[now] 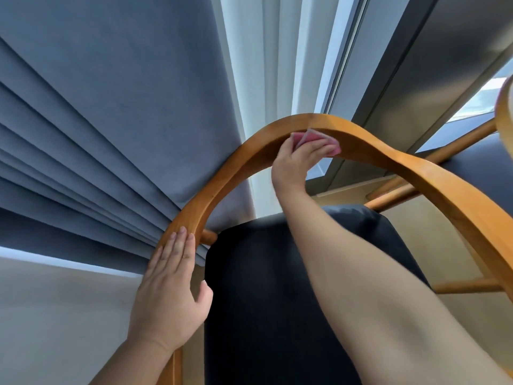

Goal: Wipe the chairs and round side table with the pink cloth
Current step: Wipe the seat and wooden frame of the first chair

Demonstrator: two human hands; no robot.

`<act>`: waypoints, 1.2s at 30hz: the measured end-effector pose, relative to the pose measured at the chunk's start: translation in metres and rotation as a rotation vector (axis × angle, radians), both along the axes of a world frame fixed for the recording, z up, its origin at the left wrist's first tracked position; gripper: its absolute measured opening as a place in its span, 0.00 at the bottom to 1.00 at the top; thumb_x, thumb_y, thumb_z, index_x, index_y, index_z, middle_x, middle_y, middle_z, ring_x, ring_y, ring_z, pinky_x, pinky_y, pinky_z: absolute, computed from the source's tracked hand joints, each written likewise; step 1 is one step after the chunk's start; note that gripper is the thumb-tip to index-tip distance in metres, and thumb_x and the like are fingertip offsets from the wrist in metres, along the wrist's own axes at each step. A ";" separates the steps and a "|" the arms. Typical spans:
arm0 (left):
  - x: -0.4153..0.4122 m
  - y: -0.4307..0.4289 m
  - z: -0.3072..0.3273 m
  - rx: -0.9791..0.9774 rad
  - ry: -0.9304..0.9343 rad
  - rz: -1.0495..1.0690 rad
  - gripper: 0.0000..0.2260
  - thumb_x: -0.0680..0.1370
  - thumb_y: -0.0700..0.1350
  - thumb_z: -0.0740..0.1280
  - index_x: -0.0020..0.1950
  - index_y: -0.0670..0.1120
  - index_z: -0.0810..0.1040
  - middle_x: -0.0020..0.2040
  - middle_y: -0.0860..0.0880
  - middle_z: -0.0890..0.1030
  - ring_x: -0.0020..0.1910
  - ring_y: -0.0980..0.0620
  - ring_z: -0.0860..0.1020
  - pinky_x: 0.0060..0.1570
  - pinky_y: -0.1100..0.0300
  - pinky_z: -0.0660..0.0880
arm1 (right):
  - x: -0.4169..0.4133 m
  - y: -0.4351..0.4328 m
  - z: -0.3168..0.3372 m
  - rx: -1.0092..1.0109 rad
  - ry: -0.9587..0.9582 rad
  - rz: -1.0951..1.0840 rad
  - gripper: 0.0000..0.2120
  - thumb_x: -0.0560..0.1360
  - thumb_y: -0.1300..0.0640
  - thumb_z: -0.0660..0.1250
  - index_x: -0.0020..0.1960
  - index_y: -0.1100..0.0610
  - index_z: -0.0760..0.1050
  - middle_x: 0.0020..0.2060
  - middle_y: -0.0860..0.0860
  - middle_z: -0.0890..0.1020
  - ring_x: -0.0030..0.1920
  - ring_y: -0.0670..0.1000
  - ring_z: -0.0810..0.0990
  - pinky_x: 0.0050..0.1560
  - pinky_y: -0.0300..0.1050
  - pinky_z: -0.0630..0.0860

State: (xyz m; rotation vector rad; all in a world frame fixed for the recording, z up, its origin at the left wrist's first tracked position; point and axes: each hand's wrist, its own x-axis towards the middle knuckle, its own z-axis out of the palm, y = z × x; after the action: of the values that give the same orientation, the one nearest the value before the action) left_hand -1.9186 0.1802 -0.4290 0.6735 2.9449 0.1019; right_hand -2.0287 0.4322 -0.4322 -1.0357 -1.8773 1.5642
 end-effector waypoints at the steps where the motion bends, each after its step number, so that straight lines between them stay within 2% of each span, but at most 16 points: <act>1: -0.001 0.000 -0.001 -0.007 -0.003 -0.003 0.34 0.72 0.61 0.47 0.76 0.49 0.45 0.77 0.51 0.46 0.76 0.55 0.46 0.74 0.57 0.45 | 0.000 0.014 0.000 0.012 -0.019 -0.062 0.39 0.84 0.48 0.52 0.74 0.65 0.27 0.75 0.59 0.29 0.76 0.56 0.30 0.76 0.51 0.36; 5: -0.002 0.001 0.002 -0.034 -0.024 0.000 0.34 0.73 0.59 0.52 0.76 0.48 0.47 0.77 0.50 0.49 0.75 0.53 0.49 0.73 0.54 0.50 | 0.004 0.031 -0.004 0.052 -0.053 -0.109 0.39 0.83 0.46 0.52 0.75 0.64 0.28 0.75 0.58 0.30 0.76 0.57 0.30 0.74 0.48 0.35; 10: 0.000 0.003 0.004 -0.044 -0.033 0.009 0.34 0.73 0.57 0.53 0.77 0.48 0.47 0.77 0.51 0.47 0.75 0.54 0.46 0.74 0.56 0.46 | 0.002 0.013 -0.005 0.056 -0.025 -0.021 0.39 0.83 0.48 0.53 0.74 0.64 0.27 0.75 0.58 0.29 0.75 0.56 0.29 0.76 0.51 0.35; 13: 0.001 0.003 0.005 -0.045 -0.032 0.010 0.34 0.73 0.55 0.54 0.76 0.48 0.47 0.77 0.50 0.48 0.75 0.54 0.46 0.73 0.61 0.40 | 0.005 -0.019 -0.003 0.070 -0.001 0.155 0.39 0.83 0.50 0.54 0.74 0.65 0.26 0.74 0.58 0.27 0.75 0.54 0.28 0.76 0.52 0.33; 16: 0.001 0.004 0.005 -0.033 -0.024 0.013 0.34 0.74 0.55 0.51 0.76 0.49 0.42 0.77 0.51 0.42 0.75 0.55 0.42 0.73 0.61 0.38 | 0.016 -0.059 -0.010 0.067 0.003 0.386 0.38 0.83 0.53 0.54 0.74 0.64 0.27 0.74 0.59 0.28 0.75 0.53 0.28 0.73 0.43 0.29; 18: 0.002 0.006 0.006 -0.015 -0.022 0.013 0.33 0.75 0.55 0.50 0.76 0.50 0.40 0.76 0.52 0.40 0.75 0.55 0.40 0.72 0.58 0.39 | 0.028 -0.080 -0.019 0.073 0.002 0.515 0.38 0.84 0.51 0.52 0.73 0.60 0.24 0.73 0.55 0.25 0.73 0.49 0.26 0.70 0.38 0.28; 21: 0.002 0.007 0.008 -0.006 -0.033 0.019 0.33 0.77 0.53 0.56 0.77 0.49 0.43 0.76 0.52 0.40 0.74 0.56 0.39 0.72 0.58 0.39 | 0.040 -0.096 -0.031 0.085 -0.013 0.634 0.37 0.84 0.47 0.50 0.74 0.56 0.23 0.73 0.50 0.24 0.74 0.47 0.26 0.73 0.43 0.32; 25: 0.001 0.006 0.007 -0.001 -0.033 0.024 0.33 0.77 0.52 0.58 0.78 0.49 0.45 0.77 0.51 0.41 0.75 0.56 0.40 0.73 0.58 0.41 | 0.048 -0.102 -0.033 0.057 -0.031 0.684 0.37 0.83 0.45 0.49 0.74 0.53 0.23 0.73 0.46 0.25 0.75 0.46 0.28 0.76 0.48 0.36; 28: 0.002 0.005 0.006 0.011 -0.030 0.011 0.33 0.77 0.52 0.55 0.77 0.50 0.42 0.77 0.52 0.40 0.75 0.56 0.40 0.73 0.59 0.40 | 0.036 -0.092 -0.024 0.013 0.007 0.584 0.38 0.84 0.48 0.51 0.74 0.58 0.25 0.74 0.52 0.26 0.75 0.48 0.29 0.76 0.48 0.35; 31: 0.001 0.004 0.004 0.016 -0.024 0.013 0.33 0.74 0.52 0.53 0.76 0.50 0.41 0.76 0.52 0.42 0.75 0.57 0.41 0.73 0.58 0.40 | 0.009 -0.050 -0.010 -0.048 0.028 0.262 0.39 0.82 0.51 0.53 0.73 0.69 0.29 0.74 0.63 0.30 0.76 0.56 0.31 0.76 0.54 0.37; 33: 0.000 0.003 0.002 0.008 -0.025 0.008 0.34 0.74 0.52 0.54 0.76 0.49 0.43 0.77 0.51 0.43 0.75 0.56 0.43 0.73 0.57 0.42 | 0.000 -0.014 -0.005 -0.017 0.004 0.065 0.40 0.82 0.49 0.54 0.73 0.70 0.29 0.74 0.64 0.30 0.75 0.59 0.30 0.76 0.53 0.33; 36: 0.000 0.002 0.001 0.011 -0.032 0.013 0.34 0.74 0.51 0.56 0.76 0.49 0.44 0.77 0.50 0.45 0.76 0.54 0.44 0.73 0.56 0.44 | -0.002 0.021 -0.012 0.058 0.040 -0.100 0.40 0.83 0.47 0.53 0.74 0.68 0.29 0.75 0.62 0.30 0.75 0.59 0.30 0.74 0.50 0.32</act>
State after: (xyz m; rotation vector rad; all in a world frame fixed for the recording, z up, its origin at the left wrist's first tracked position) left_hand -1.9186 0.1827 -0.4278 0.6484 2.9201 0.1294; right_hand -2.0310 0.4534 -0.4447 -1.0486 -1.8054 1.4546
